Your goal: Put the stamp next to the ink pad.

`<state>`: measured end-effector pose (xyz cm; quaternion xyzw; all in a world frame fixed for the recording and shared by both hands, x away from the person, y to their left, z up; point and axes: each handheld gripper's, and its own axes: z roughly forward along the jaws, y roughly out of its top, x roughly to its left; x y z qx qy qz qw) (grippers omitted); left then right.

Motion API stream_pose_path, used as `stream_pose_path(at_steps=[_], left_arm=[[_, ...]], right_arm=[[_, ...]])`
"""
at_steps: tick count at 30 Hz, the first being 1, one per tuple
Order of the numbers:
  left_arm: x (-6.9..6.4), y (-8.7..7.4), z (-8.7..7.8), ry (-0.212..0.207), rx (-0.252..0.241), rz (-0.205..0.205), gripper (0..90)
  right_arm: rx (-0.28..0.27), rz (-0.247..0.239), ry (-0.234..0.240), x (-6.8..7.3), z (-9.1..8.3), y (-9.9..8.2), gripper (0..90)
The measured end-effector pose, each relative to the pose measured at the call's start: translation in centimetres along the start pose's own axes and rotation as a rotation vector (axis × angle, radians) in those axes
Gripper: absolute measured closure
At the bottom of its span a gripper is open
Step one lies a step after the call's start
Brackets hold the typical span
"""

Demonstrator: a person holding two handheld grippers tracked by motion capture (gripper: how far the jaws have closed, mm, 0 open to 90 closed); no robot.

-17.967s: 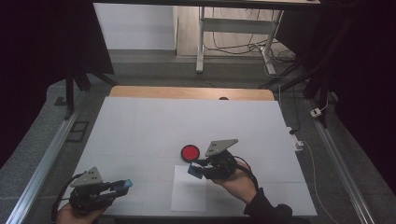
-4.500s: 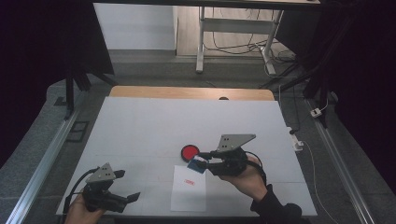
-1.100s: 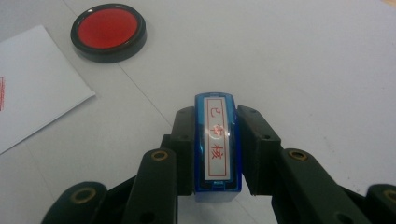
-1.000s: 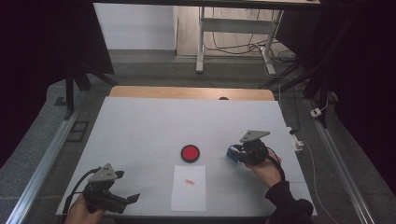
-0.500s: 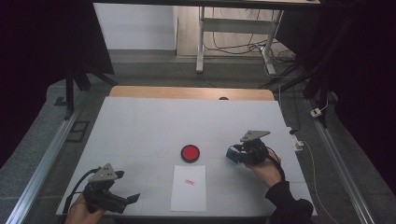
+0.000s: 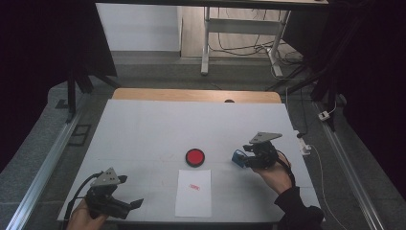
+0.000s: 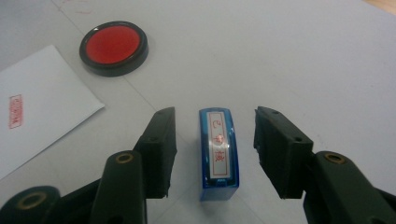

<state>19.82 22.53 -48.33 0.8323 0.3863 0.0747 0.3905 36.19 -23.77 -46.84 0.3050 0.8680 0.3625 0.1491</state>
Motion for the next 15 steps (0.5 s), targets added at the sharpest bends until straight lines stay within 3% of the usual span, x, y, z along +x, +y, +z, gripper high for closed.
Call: stream_pose_path(at_steps=[4,11,14,15], left_arm=[[0.01,0.0,-0.01,-0.001,0.0,0.0,0.0],[0.02,-0.02,-0.04,-0.002,-0.001,-0.002,0.0],[0.03,-0.02,-0.04,-0.001,-0.002,-0.002,0.0],[0.03,-0.02,-0.04,-0.001,-0.002,-0.002,0.0]], right_arm=[[-0.018,0.014,-0.004,0.02,-0.43,0.08,40.8],[-0.052,0.061,0.01,0.45,-0.87,0.32,17.3],[-0.027,0.085,-0.011,0.78,-0.88,0.45,5.7],[-0.023,0.088,-0.012,0.85,-0.98,0.43,5.6]])
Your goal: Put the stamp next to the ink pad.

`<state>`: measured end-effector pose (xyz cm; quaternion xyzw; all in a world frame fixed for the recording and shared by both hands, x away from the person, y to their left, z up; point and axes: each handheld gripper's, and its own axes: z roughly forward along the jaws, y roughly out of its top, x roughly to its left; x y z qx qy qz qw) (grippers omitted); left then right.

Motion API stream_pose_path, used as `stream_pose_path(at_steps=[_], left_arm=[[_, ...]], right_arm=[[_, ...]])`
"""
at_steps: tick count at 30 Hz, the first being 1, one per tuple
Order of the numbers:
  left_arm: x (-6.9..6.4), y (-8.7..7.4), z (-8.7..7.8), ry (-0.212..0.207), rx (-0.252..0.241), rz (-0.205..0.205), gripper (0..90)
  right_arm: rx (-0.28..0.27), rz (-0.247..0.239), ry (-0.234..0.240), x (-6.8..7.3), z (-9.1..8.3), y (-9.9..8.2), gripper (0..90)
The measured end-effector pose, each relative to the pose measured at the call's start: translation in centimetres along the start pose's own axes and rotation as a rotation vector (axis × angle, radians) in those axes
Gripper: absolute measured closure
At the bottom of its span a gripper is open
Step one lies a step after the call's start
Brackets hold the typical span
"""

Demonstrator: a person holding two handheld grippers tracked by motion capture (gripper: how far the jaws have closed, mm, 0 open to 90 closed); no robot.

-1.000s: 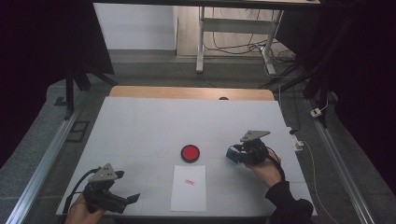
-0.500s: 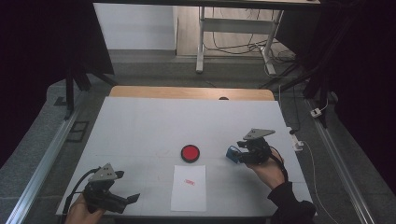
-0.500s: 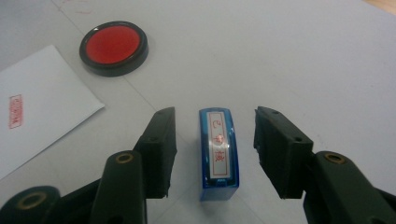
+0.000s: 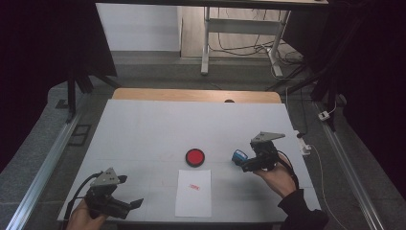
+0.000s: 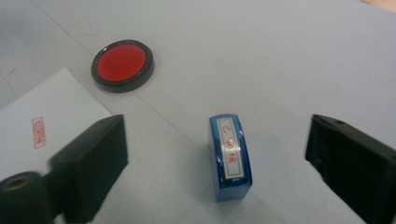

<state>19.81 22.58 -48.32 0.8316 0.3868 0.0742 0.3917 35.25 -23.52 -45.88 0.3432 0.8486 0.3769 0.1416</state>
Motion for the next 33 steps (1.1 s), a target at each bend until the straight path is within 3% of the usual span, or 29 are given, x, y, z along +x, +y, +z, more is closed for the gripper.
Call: stream_pose_path(at_steps=[6,10,16,33], left_arm=[[0.0,0.0,0.0,0.001,-0.002,-0.003,0.0],[0.0,0.0,-0.1,0.004,-0.006,-0.007,0.0],[0.0,0.0,-0.1,0.004,-0.005,-0.007,0.0],[0.0,-0.1,-0.1,0.008,-0.003,-0.008,0.0]], right_arm=[[-0.004,0.007,0.011,0.4,-0.7,-0.1,0.0],[-0.014,-0.007,-0.027,0.9,-1.2,-0.4,0.0],[-0.051,0.01,-0.021,1.6,-2.0,-0.6,0.0],[-0.068,0.026,-0.034,2.7,-4.5,-2.2,0.0]])
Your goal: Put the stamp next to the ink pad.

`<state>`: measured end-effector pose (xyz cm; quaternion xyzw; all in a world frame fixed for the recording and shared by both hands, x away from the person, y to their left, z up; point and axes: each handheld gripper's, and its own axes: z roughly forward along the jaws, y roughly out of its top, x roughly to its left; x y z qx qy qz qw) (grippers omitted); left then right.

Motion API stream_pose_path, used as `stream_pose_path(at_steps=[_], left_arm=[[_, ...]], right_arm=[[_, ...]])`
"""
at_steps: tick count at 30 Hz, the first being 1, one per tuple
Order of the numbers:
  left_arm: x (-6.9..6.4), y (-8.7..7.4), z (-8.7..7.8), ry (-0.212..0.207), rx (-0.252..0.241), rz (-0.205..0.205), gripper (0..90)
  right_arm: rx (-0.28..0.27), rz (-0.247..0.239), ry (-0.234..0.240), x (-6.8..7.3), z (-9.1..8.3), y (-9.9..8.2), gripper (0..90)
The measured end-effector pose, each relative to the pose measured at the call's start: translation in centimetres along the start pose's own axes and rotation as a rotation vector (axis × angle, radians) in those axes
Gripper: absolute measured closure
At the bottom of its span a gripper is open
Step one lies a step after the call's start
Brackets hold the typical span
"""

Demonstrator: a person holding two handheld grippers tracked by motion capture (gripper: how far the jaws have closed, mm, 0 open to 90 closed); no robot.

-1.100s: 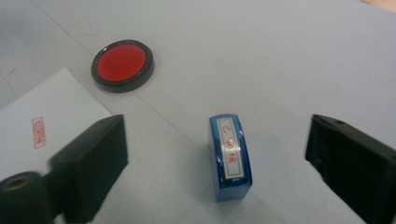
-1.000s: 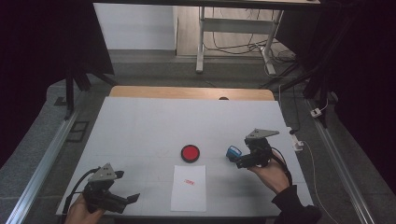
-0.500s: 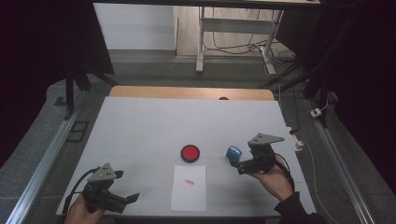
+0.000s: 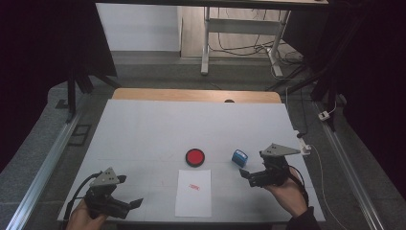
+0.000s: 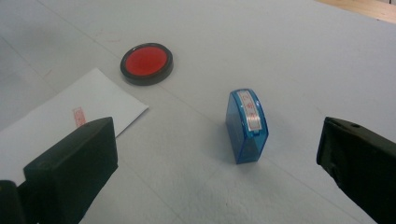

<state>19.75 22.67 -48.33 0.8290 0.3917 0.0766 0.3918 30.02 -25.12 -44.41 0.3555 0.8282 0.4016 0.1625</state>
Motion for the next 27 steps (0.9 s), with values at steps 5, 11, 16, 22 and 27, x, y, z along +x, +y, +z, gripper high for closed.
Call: stream_pose_path(at_steps=[5,11,16,22,27], left_arm=[[0.0,0.0,0.0,0.0,-0.002,-0.002,0.0],[0.0,0.0,0.0,0.002,-0.002,-0.004,0.0],[0.0,0.0,0.0,0.006,-0.003,-0.005,0.0],[0.0,0.0,0.0,0.007,-0.003,-0.007,0.0],[0.1,0.0,-0.1,0.006,-0.007,-0.01,0.0]], right_arm=[[-0.006,0.003,-0.012,0.2,-0.8,-0.8,0.0],[-0.013,0.017,-0.024,0.1,-2.2,-1.8,0.0],[-0.016,0.034,-0.038,0.1,-3.3,-2.8,0.0],[-0.022,0.055,-0.054,0.2,-4.5,-3.9,0.0],[-0.001,0.074,-0.071,0.2,-5.3,-5.0,0.0]])
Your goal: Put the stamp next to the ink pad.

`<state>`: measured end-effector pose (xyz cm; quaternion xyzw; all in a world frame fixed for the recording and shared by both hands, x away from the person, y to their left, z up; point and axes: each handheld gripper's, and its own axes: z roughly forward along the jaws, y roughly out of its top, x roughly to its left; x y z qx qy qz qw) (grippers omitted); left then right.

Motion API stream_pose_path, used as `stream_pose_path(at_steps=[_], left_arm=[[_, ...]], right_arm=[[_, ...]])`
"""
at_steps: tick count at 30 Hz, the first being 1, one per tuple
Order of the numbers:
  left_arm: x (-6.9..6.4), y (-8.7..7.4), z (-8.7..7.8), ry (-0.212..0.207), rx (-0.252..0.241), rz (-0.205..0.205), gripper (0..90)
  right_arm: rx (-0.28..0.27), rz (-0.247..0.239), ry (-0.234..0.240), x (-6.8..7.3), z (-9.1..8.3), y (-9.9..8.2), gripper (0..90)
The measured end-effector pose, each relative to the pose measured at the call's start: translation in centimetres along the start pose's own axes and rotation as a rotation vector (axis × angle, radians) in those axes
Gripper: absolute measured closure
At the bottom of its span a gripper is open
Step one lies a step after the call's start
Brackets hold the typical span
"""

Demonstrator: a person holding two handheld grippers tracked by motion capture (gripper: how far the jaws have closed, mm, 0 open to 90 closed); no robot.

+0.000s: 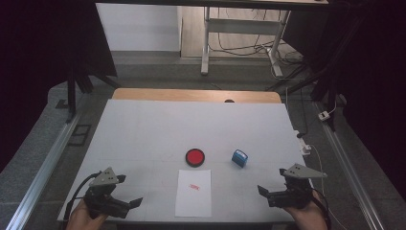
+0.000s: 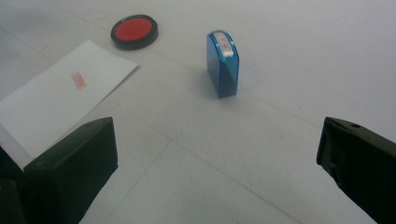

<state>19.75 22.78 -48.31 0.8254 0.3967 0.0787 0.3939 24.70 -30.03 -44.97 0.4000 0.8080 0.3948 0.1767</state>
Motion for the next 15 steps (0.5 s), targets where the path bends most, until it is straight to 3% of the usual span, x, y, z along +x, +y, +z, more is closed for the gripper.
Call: stream_pose_path(at_steps=[8,15], left_arm=[[-0.1,0.0,0.0,0.011,0.0,0.0,0.0],[-0.1,0.1,0.0,0.01,-0.003,-0.001,0.0]], right_arm=[[0.036,0.058,-0.016,-0.3,-1.5,-1.9,0.0],[0.029,0.083,-0.025,-0.4,-2.1,-2.3,0.0]])
